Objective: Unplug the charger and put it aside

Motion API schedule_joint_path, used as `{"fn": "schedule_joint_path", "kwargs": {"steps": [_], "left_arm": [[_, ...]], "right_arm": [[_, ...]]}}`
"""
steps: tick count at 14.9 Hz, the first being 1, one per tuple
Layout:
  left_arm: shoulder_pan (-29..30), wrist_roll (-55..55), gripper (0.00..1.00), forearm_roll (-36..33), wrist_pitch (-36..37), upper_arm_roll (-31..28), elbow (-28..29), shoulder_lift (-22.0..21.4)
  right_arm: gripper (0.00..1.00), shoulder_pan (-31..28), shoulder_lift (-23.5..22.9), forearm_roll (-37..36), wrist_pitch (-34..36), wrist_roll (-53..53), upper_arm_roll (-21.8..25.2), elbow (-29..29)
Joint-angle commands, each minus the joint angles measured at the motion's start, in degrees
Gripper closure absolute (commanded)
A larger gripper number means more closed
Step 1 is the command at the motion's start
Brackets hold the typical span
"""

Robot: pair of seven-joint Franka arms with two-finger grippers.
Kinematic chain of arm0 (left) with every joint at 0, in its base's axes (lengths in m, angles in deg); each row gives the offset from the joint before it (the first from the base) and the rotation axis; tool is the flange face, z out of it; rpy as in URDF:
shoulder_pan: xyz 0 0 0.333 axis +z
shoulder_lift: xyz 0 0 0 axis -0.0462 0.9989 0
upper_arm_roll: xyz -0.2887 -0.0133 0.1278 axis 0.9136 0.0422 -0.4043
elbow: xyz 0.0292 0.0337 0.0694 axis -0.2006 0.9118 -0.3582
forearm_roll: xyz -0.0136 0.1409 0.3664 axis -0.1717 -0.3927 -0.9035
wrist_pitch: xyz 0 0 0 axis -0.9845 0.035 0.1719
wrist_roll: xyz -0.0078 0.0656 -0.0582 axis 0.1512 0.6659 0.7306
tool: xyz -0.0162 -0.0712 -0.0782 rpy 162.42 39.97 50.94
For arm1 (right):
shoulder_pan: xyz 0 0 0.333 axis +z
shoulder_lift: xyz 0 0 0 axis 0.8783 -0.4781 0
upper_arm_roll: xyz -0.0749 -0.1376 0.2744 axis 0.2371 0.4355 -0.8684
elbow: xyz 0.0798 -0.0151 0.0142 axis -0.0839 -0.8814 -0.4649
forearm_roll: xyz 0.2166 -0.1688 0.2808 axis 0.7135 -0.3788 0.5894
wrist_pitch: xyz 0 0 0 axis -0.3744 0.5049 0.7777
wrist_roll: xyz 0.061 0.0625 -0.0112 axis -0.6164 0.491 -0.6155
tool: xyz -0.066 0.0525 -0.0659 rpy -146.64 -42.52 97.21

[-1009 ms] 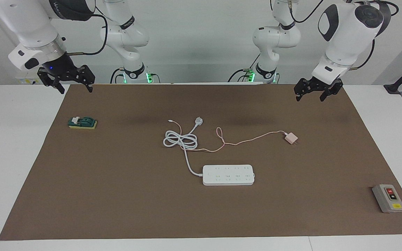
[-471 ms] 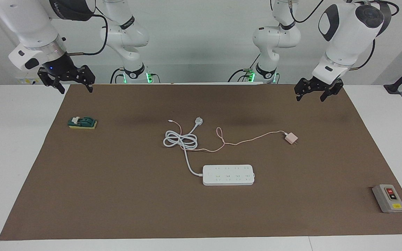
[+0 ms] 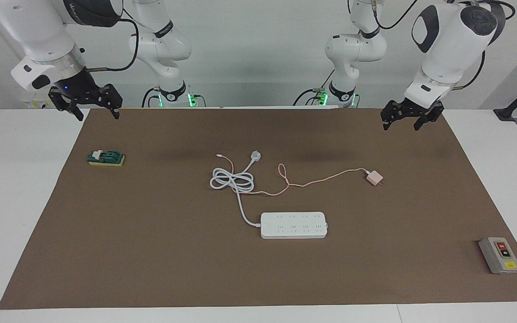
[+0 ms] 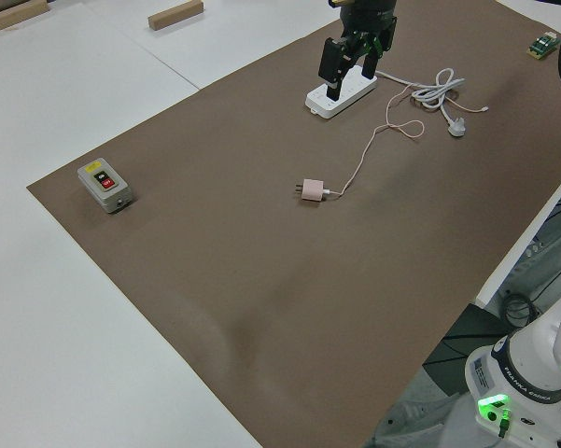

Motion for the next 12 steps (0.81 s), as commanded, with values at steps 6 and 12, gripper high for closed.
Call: {"fn": "schedule_joint_path", "kwargs": {"steps": [6,12], "left_arm": [[0.2,-1.0,0.0,0.2,-0.1,-0.1,-0.6,0.0],[0.3,-1.0,0.0,0.2,-0.1,-0.1,-0.6,0.0]], "right_arm": [[0.0,-0.6,0.7,0.4,-0.1,1.2,-0.7,-0.8],[0.0,-0.7,0.8,0.4,0.0,1.0,-0.7,-1.1]]}}
